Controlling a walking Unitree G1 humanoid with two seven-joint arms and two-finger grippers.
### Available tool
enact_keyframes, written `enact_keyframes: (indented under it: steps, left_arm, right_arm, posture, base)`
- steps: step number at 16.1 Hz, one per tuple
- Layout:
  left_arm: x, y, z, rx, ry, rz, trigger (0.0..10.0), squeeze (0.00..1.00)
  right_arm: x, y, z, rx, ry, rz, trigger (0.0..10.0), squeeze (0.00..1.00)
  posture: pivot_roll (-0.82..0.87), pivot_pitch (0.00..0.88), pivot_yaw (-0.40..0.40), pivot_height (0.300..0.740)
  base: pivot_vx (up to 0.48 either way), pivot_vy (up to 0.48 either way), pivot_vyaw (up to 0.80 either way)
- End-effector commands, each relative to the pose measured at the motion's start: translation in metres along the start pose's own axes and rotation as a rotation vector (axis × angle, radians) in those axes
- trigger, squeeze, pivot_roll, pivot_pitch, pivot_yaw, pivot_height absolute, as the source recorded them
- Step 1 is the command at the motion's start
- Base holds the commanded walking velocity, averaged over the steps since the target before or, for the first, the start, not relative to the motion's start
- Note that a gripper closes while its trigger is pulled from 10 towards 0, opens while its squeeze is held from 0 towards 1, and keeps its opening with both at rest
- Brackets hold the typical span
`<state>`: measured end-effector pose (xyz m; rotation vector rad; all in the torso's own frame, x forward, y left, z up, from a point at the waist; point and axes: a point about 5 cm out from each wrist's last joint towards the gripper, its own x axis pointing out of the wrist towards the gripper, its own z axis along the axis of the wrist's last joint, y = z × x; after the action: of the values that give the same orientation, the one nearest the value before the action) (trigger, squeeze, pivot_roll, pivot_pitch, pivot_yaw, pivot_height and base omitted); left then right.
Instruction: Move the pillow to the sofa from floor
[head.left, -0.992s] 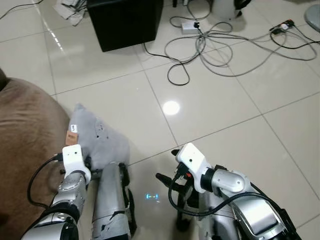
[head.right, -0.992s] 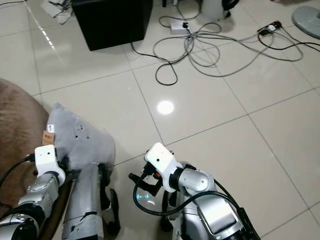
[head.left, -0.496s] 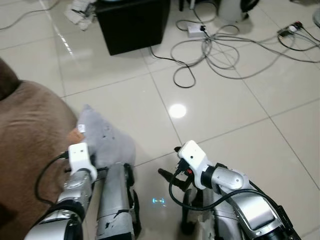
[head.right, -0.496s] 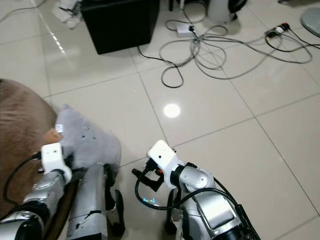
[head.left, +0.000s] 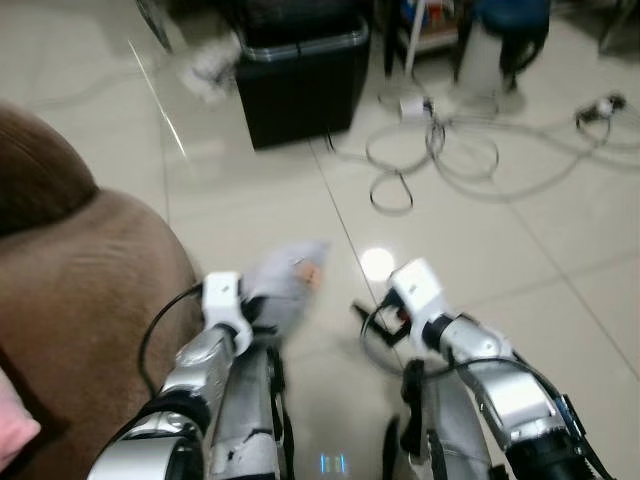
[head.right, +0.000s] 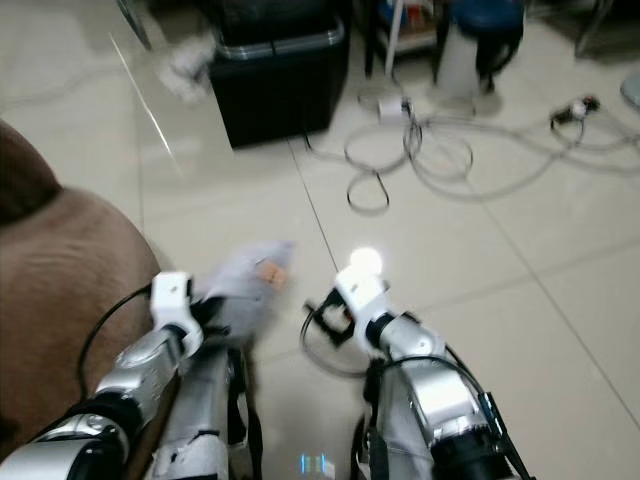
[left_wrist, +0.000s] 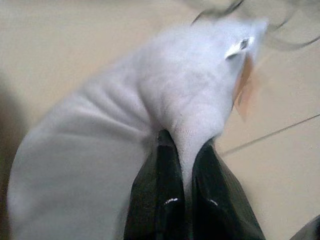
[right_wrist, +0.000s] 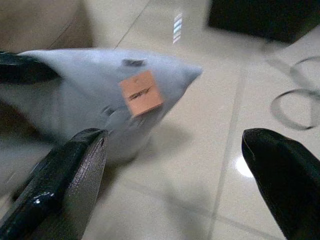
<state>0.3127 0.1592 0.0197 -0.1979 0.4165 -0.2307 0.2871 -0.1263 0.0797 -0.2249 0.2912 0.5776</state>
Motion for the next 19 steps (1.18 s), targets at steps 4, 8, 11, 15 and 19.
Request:
enact_keyframes:
  steps: [4,8,11,15,19]
  left_arm:
    - [0.002,-0.017,0.077,0.088,-0.361,-0.094,0.0,0.00]
    - [-0.012,-0.016,0.094,0.093,-0.475,-0.013,0.0,0.00]
    - [-0.015,-0.023,0.103,0.140,-0.492,0.032,10.0,0.00]
    - [-0.023,-0.026,0.104,0.191,-0.497,0.068,10.0,0.00]
    - [-0.029,-0.030,0.092,0.247,-0.456,0.038,10.0,0.00]
  right_arm:
    - [-0.006,-0.022,0.014,0.066,-0.125,-0.257,10.0,0.00]
    - [-0.009,-0.024,0.020,0.084,-0.174,-0.320,10.0,0.00]
    - [-0.006,-0.027,0.020,0.125,-0.176,-0.350,10.0,0.00]
    - [0.008,-0.031,0.032,0.141,-0.207,-0.364,10.0,0.00]
    - [0.016,-0.029,0.037,0.158,-0.214,-0.356,10.0,0.00]
  posture:
    - [-0.02,0.000,0.083,0.574]
    - [-0.04,0.000,0.087,0.574]
    - [-0.02,0.000,0.070,0.574]
    - [-0.01,0.000,0.060,0.614]
    - [0.01,0.000,0.046,0.654]
  base:
    - [0.000,0.000,0.00]
    - [0.000,0.000,0.00]
    - [0.000,0.000,0.00]
    - [0.000,0.000,0.00]
    - [0.000,0.000,0.00]
